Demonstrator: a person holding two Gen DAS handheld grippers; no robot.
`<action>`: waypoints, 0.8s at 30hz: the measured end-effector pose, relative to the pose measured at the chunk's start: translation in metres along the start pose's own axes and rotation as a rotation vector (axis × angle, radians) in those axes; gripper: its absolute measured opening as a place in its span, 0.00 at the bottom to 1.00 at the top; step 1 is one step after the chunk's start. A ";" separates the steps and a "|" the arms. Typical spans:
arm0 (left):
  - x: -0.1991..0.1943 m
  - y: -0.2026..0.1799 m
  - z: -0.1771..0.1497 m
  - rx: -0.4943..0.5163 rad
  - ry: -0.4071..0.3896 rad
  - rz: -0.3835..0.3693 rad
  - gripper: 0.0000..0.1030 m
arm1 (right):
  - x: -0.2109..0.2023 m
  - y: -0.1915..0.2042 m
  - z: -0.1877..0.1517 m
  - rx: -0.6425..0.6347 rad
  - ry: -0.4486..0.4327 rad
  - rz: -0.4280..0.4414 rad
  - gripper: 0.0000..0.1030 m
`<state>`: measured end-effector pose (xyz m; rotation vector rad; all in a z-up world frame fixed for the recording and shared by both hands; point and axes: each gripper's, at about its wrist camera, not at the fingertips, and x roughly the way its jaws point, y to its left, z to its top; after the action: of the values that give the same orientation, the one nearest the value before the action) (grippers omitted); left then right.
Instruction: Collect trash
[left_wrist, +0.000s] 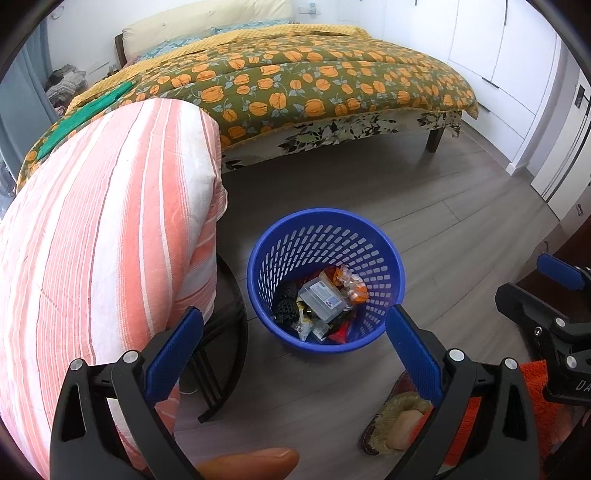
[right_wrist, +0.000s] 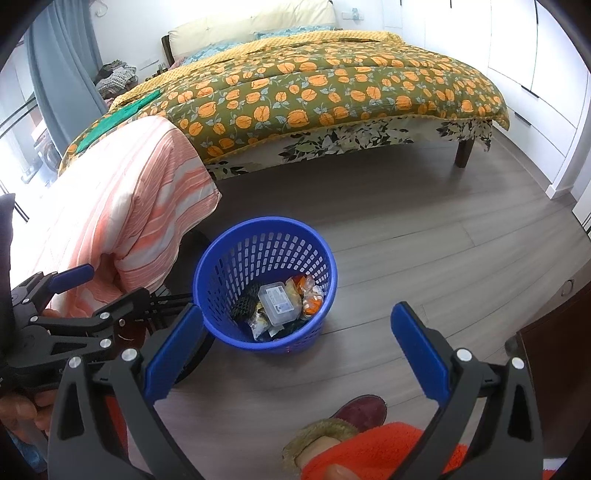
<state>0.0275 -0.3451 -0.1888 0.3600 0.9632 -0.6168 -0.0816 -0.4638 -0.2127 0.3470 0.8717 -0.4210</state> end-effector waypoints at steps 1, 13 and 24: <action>0.000 0.000 0.000 0.000 0.000 0.000 0.95 | 0.000 0.000 0.000 0.001 0.001 0.002 0.96; 0.001 0.000 -0.001 0.001 0.001 0.008 0.95 | 0.000 0.001 0.000 0.000 0.002 0.007 0.96; 0.002 0.000 -0.001 0.001 0.000 0.011 0.95 | 0.000 0.000 0.000 0.001 0.003 0.008 0.96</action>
<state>0.0276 -0.3449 -0.1910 0.3661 0.9601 -0.6073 -0.0814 -0.4642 -0.2127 0.3519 0.8730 -0.4138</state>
